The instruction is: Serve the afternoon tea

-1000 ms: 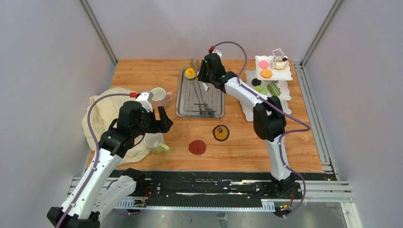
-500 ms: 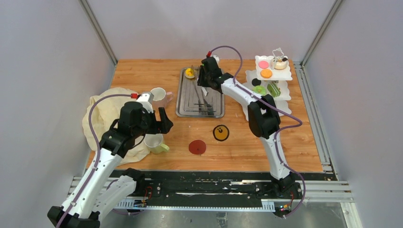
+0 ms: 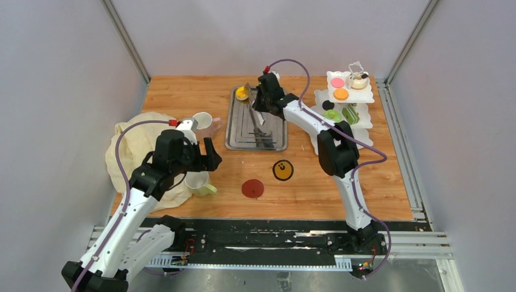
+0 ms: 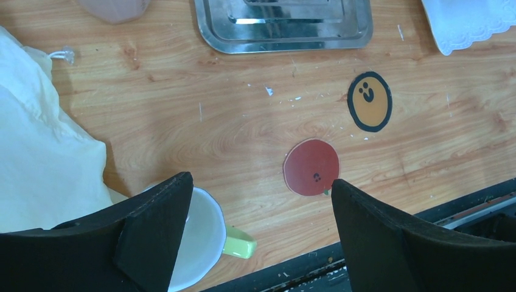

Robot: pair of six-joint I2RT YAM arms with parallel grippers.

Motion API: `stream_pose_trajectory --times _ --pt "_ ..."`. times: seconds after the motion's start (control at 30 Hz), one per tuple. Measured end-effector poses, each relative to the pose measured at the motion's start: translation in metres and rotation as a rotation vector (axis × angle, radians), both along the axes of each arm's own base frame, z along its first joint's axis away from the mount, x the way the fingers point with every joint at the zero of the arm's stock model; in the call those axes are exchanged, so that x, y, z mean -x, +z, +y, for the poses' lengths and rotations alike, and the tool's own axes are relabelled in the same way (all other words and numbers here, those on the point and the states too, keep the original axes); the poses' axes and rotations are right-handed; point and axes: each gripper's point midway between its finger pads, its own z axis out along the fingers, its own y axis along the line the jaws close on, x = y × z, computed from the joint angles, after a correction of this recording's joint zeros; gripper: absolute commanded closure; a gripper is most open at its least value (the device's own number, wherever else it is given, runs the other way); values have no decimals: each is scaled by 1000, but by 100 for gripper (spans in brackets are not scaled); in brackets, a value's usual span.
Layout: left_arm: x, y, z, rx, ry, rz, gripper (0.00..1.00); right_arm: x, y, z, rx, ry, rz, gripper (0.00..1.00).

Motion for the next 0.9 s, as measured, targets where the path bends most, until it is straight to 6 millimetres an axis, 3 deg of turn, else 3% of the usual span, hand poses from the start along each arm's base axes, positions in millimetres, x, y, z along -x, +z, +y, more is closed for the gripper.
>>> stream_pose_trajectory --times 0.17,0.3,0.47,0.7,0.9 --pt "1 -4 1 -5 2 10 11 7 -4 -4 4 3 13 100" --pt "1 -4 1 -5 2 9 11 27 0 -15 9 11 30 99" --pt "0 -4 0 -1 2 8 11 75 20 -42 1 27 42 99" --pt "-5 -5 -5 12 -10 15 11 135 72 -67 -75 79 -21 99" --pt "-8 -3 -8 19 -14 4 12 201 61 -90 -87 144 29 99"
